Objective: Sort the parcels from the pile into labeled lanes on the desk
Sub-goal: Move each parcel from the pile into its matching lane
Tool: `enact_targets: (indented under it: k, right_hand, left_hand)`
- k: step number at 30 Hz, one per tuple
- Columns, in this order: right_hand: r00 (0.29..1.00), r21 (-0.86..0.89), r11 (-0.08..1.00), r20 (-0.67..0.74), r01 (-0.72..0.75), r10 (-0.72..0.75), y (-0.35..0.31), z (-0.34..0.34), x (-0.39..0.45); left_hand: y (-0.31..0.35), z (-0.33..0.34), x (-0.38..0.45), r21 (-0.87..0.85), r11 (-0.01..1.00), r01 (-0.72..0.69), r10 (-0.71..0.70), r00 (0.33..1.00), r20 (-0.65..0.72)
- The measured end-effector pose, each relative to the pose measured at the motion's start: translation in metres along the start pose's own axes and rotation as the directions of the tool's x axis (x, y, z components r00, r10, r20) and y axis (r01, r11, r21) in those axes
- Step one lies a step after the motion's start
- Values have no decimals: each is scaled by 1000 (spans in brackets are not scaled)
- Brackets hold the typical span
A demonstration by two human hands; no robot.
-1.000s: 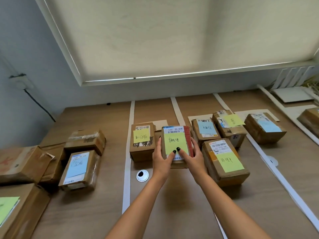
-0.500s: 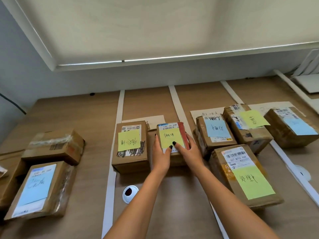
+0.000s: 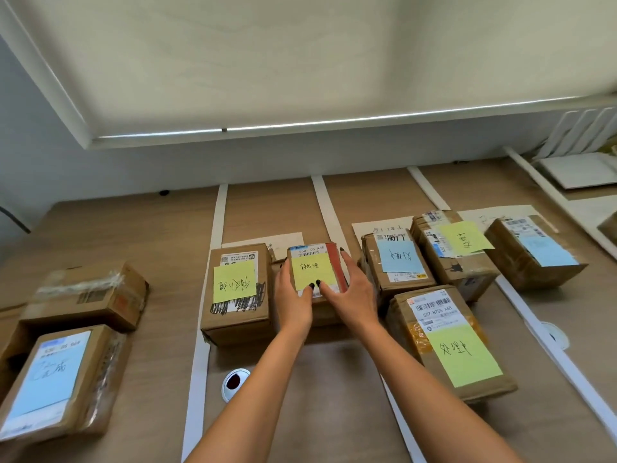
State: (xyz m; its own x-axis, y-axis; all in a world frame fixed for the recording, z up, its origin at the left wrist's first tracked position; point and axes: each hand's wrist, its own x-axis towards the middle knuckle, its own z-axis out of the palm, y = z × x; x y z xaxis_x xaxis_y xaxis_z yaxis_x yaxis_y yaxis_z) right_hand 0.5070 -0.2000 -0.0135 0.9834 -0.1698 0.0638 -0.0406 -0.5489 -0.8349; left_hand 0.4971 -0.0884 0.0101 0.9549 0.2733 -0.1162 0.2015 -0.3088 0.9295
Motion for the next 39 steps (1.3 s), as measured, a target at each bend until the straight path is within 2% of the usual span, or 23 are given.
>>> enact_targets:
  k: [3, 10, 16, 21, 30, 39]
  right_hand:
    - [1000, 1, 1000, 3, 13, -13, -16, -13, -13]
    - [995, 123, 992, 93, 18, -30, -69, -50, -58]
    - [989, 217, 975, 122, 52, -80, -124, -76, -112]
    - [978, 225, 967, 142, 116, -150, -169, -82, -166]
    - [967, 317, 946, 208, 73, -144, -227, -51, -232]
    - [963, 331, 944, 252, 9, -98, -277, 31, -296]
  left_hand:
    - [14, -13, -15, -18, 1000, -8, 8, 1000, 16]
    - [51, -66, -68, -148, 989, -29, 33, 999, 27]
    - [71, -119, -124, -186, 979, -80, 99, 991, 95]
    - [69, -165, -169, -171, 978, -118, 141, 981, 132]
    - [57, -255, -211, -116, 981, -156, 169, 979, 110]
    - [16, -368, -224, -38, 985, -169, 171, 984, 57]
